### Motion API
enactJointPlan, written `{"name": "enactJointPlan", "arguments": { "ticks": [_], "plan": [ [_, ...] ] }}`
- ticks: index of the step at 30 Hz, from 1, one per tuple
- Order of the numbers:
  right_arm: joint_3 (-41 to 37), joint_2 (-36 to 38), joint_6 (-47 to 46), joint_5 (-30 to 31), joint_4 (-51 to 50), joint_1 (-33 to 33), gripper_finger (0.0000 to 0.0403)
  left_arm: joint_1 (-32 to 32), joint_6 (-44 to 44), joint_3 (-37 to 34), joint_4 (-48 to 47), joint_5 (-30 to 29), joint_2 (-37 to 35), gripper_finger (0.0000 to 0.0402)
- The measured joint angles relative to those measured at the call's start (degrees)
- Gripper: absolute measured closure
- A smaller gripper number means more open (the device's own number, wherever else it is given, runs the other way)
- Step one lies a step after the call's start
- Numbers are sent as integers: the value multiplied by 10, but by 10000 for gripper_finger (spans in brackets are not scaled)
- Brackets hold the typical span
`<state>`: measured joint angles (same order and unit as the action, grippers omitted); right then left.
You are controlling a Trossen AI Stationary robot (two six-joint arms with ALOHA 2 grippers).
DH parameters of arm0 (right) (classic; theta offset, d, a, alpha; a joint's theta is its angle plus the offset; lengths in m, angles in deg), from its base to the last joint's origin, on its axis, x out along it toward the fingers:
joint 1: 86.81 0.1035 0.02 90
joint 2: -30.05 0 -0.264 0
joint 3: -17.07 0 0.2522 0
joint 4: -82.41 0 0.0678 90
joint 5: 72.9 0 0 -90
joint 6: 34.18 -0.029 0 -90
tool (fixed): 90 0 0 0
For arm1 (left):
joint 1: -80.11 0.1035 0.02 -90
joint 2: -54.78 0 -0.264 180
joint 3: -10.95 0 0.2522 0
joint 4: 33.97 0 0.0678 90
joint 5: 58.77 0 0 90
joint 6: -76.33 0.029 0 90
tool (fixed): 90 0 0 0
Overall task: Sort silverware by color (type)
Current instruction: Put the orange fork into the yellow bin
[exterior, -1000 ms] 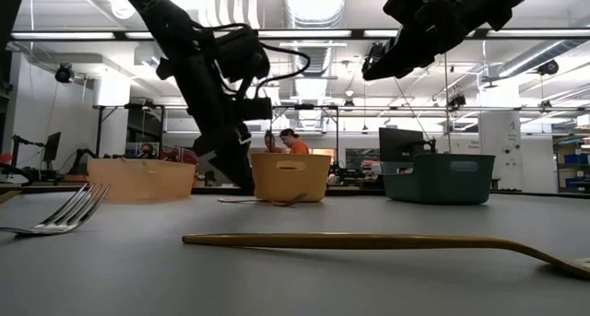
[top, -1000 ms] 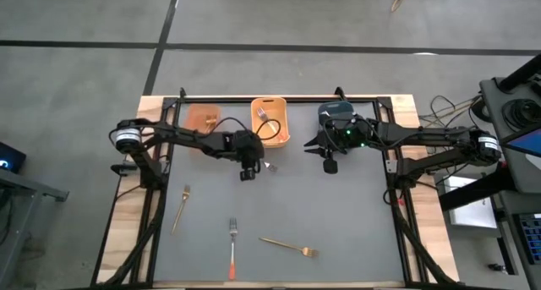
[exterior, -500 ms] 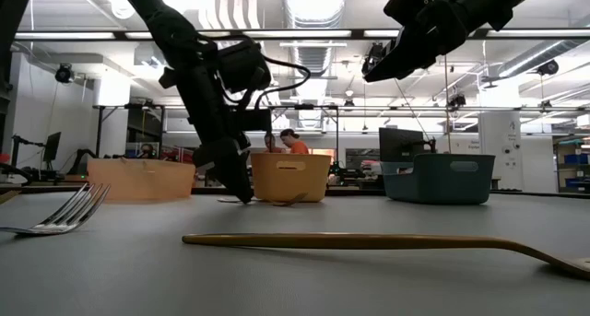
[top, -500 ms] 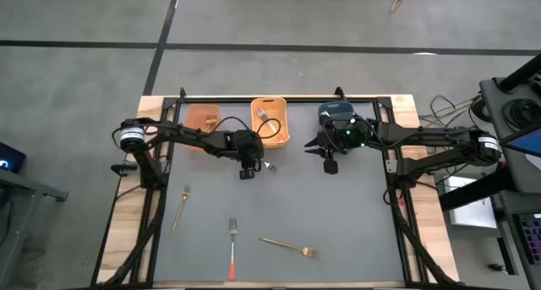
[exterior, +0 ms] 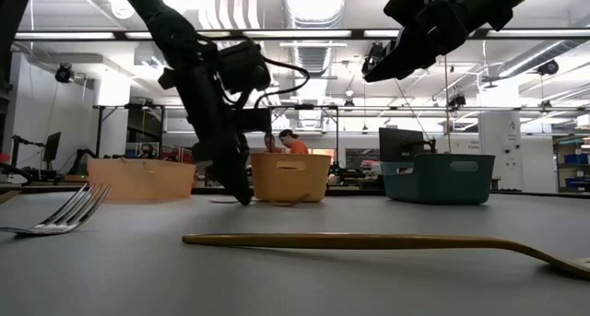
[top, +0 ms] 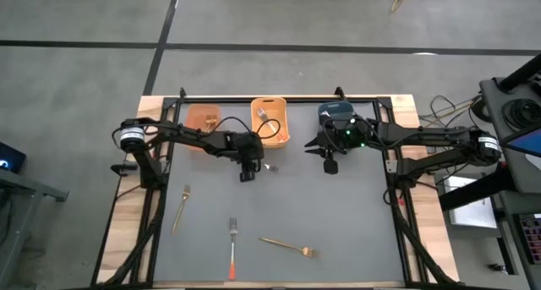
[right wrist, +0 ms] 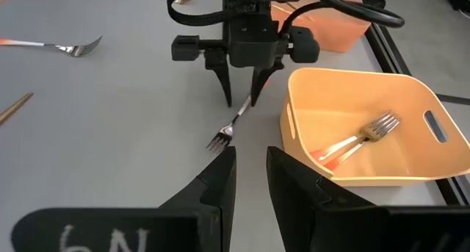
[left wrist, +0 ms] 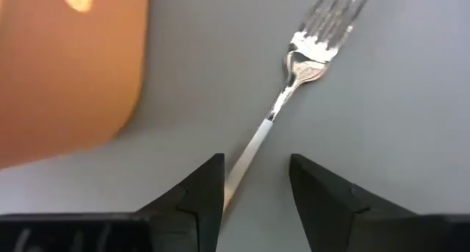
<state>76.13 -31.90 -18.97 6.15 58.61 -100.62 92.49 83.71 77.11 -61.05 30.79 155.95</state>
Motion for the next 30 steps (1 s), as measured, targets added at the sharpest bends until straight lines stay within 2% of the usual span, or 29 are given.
{"name": "enactJointPlan", "arguments": {
  "ticks": [4,7,17,21,26,30],
  "plan": [
    [0,0,-1,0,0,0,335,-1,-27,0,-2,60,0,276],
    [0,0,-1,0,0,0,335,-2,-45,0,-2,66,0,282],
    [0,0,6,0,0,0,335,-16,-51,-11,12,9,0,293],
    [0,0,12,0,1,0,335,-29,-68,-32,44,-3,-3,328],
    [0,0,9,0,9,0,335,-45,-102,-44,54,-17,-3,391],
    [0,0,-2,0,21,1,335,-72,-118,-46,70,-66,-9,397]
  ]
}}
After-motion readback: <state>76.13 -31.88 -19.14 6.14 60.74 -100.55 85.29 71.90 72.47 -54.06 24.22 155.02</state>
